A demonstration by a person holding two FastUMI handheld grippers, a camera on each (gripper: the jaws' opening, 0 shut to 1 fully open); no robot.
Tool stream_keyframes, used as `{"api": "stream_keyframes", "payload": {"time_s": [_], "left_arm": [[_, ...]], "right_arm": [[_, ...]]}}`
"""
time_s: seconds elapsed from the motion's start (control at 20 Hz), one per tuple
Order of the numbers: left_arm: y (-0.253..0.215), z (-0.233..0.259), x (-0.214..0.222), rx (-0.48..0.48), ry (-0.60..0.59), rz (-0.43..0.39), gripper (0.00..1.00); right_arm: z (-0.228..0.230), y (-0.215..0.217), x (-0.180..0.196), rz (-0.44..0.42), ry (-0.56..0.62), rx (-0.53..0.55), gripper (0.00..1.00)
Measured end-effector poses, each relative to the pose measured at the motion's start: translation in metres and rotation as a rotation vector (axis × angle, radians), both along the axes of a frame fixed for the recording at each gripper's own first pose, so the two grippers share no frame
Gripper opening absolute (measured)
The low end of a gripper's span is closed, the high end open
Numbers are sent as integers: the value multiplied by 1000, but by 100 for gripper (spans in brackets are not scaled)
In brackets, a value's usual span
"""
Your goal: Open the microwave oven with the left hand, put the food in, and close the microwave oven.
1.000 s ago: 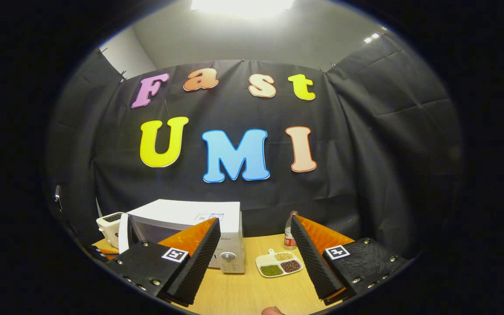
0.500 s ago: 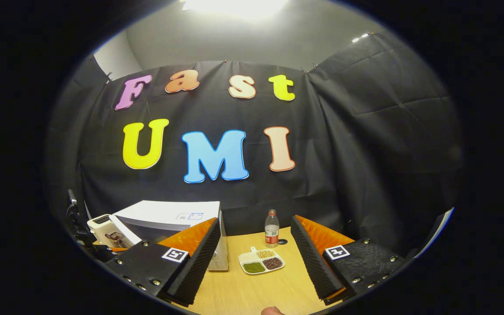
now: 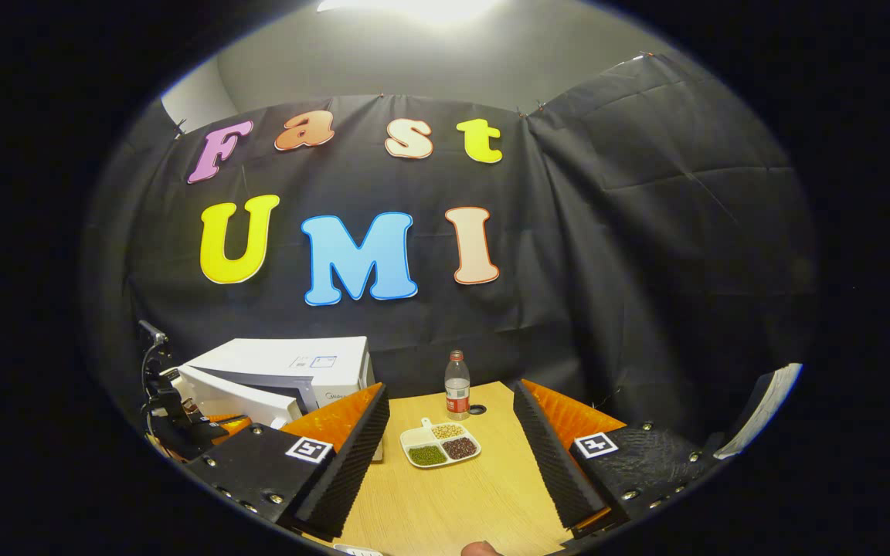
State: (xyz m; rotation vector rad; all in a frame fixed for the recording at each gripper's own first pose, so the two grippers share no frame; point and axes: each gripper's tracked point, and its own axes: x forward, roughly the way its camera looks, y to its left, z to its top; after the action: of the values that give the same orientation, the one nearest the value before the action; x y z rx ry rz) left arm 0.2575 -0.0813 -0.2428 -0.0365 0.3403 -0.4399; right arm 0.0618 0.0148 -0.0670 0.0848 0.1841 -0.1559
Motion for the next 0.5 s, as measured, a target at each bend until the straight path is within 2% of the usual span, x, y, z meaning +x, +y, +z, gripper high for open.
{"api": "stream_keyframes", "payload": {"time_s": [0.1,0.5], "left_arm": [[0,-1,7,2,2,15,10],[-3,-13,35,41,1,83,8]], "right_arm": [[1,-6,-5,-6,4,-15,98],[-7,-29,-24,-39,41,-30,98]]}}
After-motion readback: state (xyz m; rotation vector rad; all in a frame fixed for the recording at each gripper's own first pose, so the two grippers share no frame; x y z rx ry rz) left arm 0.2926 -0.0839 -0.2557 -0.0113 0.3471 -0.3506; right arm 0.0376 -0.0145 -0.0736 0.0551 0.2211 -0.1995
